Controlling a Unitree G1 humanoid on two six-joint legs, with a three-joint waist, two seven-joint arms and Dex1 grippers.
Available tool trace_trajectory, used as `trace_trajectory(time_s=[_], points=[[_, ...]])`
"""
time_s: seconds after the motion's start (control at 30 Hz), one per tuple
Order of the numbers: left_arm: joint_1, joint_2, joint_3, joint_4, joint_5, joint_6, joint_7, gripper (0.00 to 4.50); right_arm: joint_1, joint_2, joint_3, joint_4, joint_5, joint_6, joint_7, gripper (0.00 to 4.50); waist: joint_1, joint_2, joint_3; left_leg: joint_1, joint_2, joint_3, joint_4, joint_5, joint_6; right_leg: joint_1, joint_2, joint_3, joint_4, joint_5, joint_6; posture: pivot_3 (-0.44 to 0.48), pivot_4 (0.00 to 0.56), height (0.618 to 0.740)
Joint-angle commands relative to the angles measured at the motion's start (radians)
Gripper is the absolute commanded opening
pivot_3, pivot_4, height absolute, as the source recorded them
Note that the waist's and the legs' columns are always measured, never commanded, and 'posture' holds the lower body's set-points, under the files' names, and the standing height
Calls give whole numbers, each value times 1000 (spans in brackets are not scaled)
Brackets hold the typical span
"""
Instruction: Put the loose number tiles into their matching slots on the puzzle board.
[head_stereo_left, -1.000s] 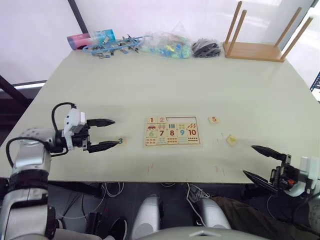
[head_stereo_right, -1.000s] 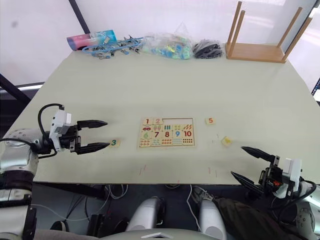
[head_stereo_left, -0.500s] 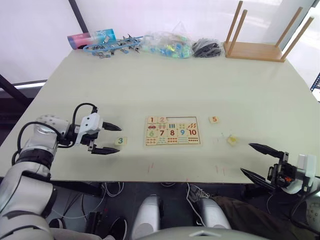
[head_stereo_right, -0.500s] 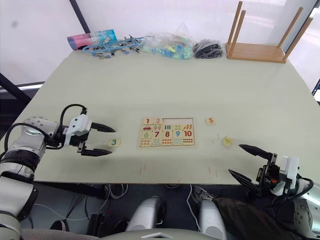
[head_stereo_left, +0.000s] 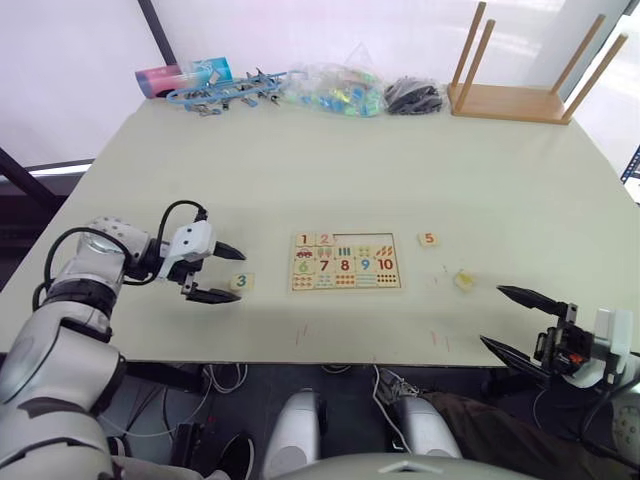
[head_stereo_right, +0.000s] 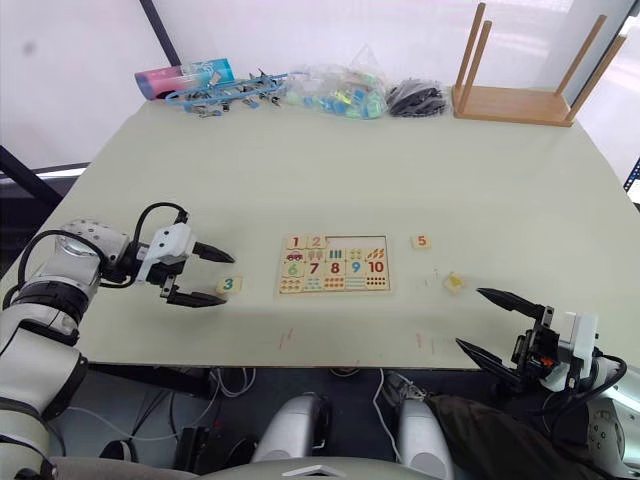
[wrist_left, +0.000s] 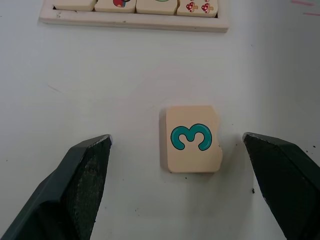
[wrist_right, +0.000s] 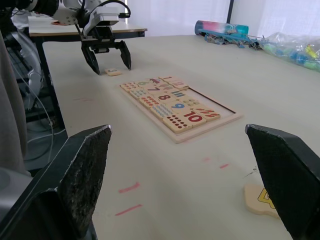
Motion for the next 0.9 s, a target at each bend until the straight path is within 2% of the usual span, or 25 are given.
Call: trace_trajectory(time_s=[0.03, 0.53, 0.6, 0.67, 0.7, 0.73, 0.8, 0.9], points=[[-7, -2, -30, 15, 4, -12, -34, 4458, 6, -4, -16, -31, 9, -13, -3, 4500, 0, 0, 0, 0, 0, 0, 0, 0, 0, 0, 0, 0, 0, 0, 0, 0, 150, 740], [8, -3, -49, 17, -8, -5, -34, 4458, 13, -9, -19, -33, 14, -12, 1, 4500, 0, 0, 0, 0, 0, 0, 0, 0, 0, 0, 0, 0, 0, 0, 0, 0, 150, 740], [9, -4, -48, 18, -8, -9, -34, 3944, 14, -9, -19, -33, 14, -13, 2, 4500, 0, 0, 0, 0, 0, 0, 0, 0, 0, 0, 0, 0, 0, 0, 0, 0, 150, 740], [9, -5, -47, 19, -7, -12, -34, 3190, 13, -10, -20, -30, 14, -13, 3, 4500, -1, 0, 0, 0, 0, 0, 0, 0, 0, 0, 0, 0, 0, 0, 0, 0, 150, 740], [9, -5, -47, 19, -7, -13, -34, 2738, 13, -10, -21, -30, 14, -13, 4, 4500, -1, 0, 0, 0, 0, 0, 0, 0, 0, 0, 0, 0, 0, 0, 0, 0, 150, 740], [10, -5, -47, 19, -7, -13, -34, 2104, 14, -10, -21, -30, 15, -14, 4, 4500, -1, 0, 0, 0, 0, 0, 0, 0, 0, 0, 0, 0, 0, 0, 0, 0, 150, 740], [10, -7, -46, 21, -6, -16, -34, 1216, 13, -10, -22, -28, 15, -14, 6, 4500, -1, 0, 0, 0, 0, 0, 0, 0, 0, 1, 0, 0, 0, 0, 0, 0, 150, 740], [9, -8, -44, 23, -6, -18, -34, 1010, 11, -10, -22, -26, 15, -14, 7, 4500, -1, 0, 0, 1, 0, 0, 1, 0, 0, 2, 0, 0, 0, 0, 0, 0, 150, 740]])
